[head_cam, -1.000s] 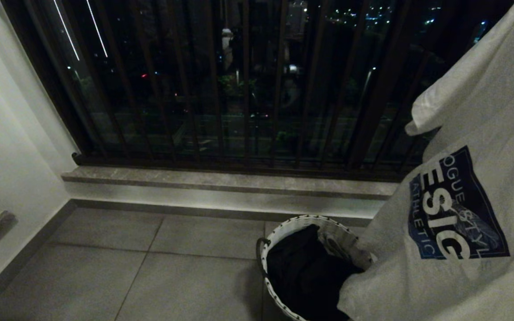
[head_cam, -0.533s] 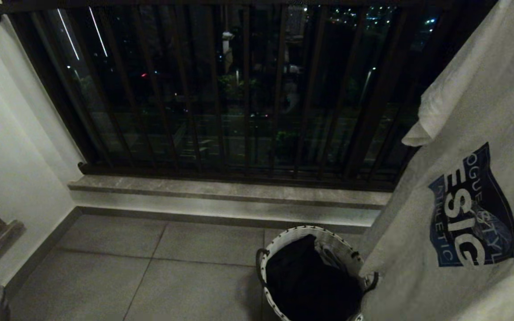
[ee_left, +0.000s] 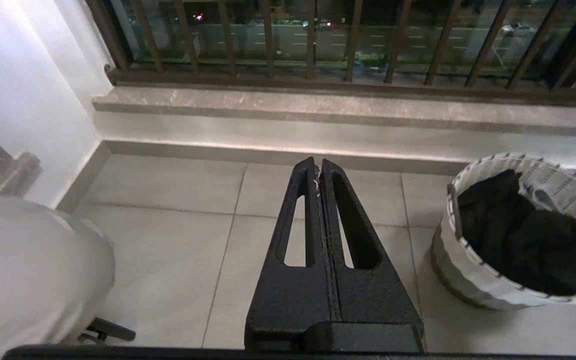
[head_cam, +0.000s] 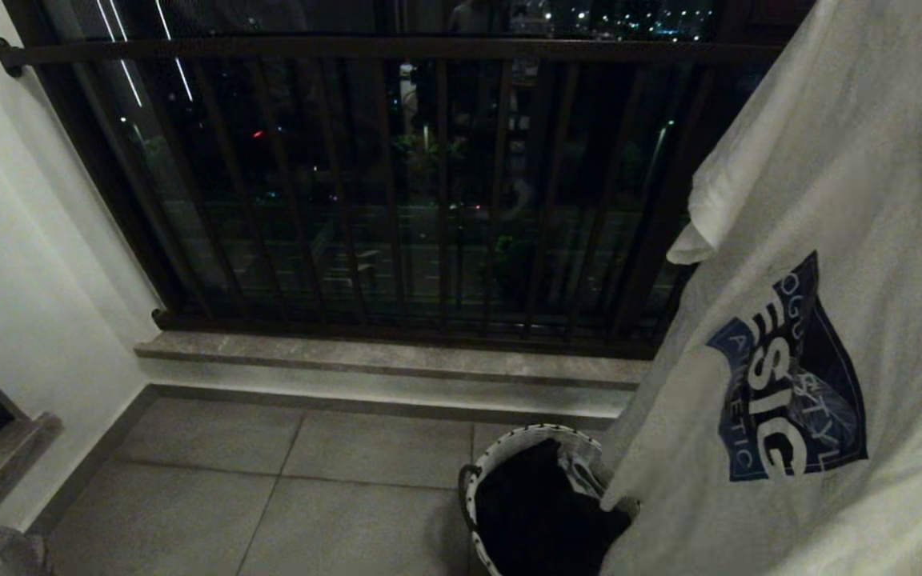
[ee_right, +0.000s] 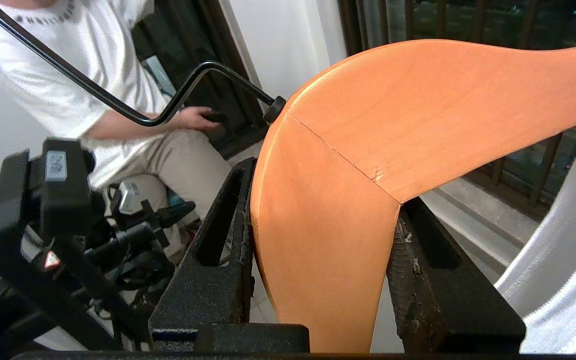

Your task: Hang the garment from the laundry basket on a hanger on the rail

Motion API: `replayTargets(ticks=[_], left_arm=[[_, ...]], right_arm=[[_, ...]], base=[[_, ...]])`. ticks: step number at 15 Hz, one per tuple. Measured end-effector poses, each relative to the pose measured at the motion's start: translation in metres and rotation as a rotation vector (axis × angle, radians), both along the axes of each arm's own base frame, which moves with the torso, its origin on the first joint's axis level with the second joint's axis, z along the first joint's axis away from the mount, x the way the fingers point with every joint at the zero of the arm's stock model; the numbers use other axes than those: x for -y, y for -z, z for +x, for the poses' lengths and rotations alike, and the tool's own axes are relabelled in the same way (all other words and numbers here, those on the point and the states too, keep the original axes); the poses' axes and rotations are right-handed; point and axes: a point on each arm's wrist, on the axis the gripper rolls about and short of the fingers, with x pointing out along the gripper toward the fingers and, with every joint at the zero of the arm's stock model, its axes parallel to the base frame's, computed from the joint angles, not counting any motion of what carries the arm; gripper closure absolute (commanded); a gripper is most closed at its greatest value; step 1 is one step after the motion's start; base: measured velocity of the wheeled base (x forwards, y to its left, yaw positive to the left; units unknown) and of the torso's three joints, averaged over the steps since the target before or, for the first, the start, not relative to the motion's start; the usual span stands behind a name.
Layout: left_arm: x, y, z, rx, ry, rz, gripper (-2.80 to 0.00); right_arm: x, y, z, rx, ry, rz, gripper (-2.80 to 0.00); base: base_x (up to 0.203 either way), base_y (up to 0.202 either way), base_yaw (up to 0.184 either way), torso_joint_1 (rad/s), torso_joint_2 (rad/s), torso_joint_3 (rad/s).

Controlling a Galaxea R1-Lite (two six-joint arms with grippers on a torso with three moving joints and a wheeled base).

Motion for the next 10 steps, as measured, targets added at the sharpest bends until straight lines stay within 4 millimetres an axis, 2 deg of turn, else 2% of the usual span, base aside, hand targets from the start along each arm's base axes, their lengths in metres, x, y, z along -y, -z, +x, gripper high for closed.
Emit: replayTargets(ticks=[6, 10], left_arm=[[0.0, 0.0, 0.0, 0.0, 0.0, 0.001, 0.0], [0.0, 0.0, 0.0, 0.0, 0.0, 0.001, 0.0]], right_arm=[[-0.018, -0.022, 0.026, 0.013, -0.018, 0.018, 0.0], [-0.036, -0.031, 0.056, 0.005, -0.029, 0.068, 0.0]], base=[[0.0, 0.0, 0.0, 0.226, -0.55, -0.329], [0.0, 0.0, 0.0, 0.256, -0.6, -0.343]])
